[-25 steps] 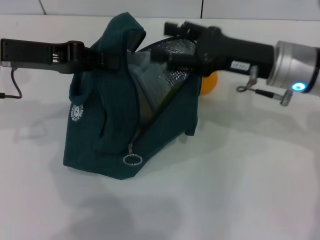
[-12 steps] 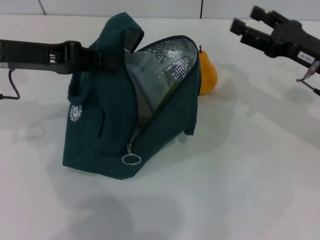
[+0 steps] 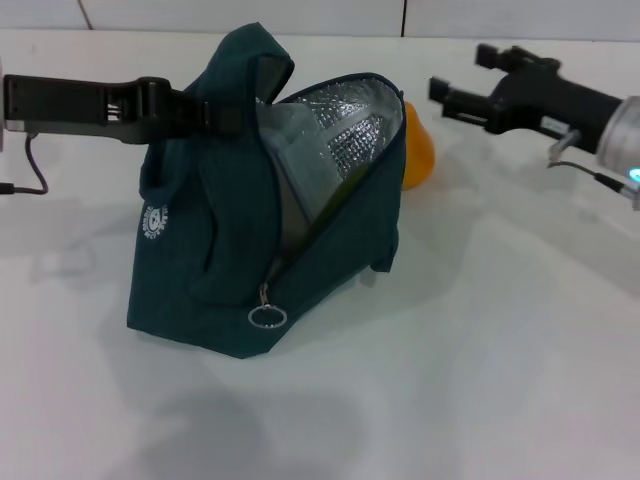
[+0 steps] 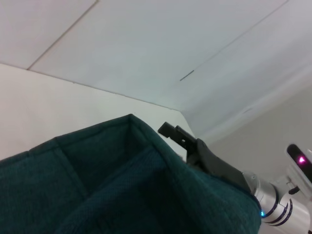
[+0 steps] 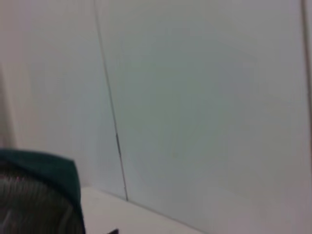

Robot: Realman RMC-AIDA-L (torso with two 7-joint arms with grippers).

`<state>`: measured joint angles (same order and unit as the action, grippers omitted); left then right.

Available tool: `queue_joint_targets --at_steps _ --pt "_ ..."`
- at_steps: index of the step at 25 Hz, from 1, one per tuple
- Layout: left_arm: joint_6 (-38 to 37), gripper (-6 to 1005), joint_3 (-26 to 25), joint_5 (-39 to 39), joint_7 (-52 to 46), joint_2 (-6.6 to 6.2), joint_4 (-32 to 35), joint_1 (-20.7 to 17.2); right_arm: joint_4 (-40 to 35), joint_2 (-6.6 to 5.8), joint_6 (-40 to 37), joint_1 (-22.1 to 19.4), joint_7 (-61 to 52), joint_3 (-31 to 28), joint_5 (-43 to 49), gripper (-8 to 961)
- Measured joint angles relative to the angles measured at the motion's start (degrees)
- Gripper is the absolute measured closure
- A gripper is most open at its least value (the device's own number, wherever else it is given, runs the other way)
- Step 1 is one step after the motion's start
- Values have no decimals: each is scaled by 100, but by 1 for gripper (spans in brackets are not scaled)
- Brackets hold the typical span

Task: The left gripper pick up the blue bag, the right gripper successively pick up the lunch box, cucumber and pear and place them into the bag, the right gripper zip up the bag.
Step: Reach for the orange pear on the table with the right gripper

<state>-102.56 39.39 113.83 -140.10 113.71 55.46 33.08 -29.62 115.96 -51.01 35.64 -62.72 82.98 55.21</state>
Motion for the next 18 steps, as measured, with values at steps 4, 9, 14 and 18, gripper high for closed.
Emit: queue_joint_targets --at_steps 4,9,14,18 --pt "32 920 3 -9 0 10 0 -1 55 21 209 175 122 274 -1 147" --pt "72 920 -2 -19 -1 30 0 0 344 23 549 550 155 528 -28 159" --pt "80 919 11 -116 -10 63 0 5 452 22 636 701 301 562 -41 171" --pt "80 918 2 -162 -16 70 0 5 402 22 612 704 336 569 -49 180"
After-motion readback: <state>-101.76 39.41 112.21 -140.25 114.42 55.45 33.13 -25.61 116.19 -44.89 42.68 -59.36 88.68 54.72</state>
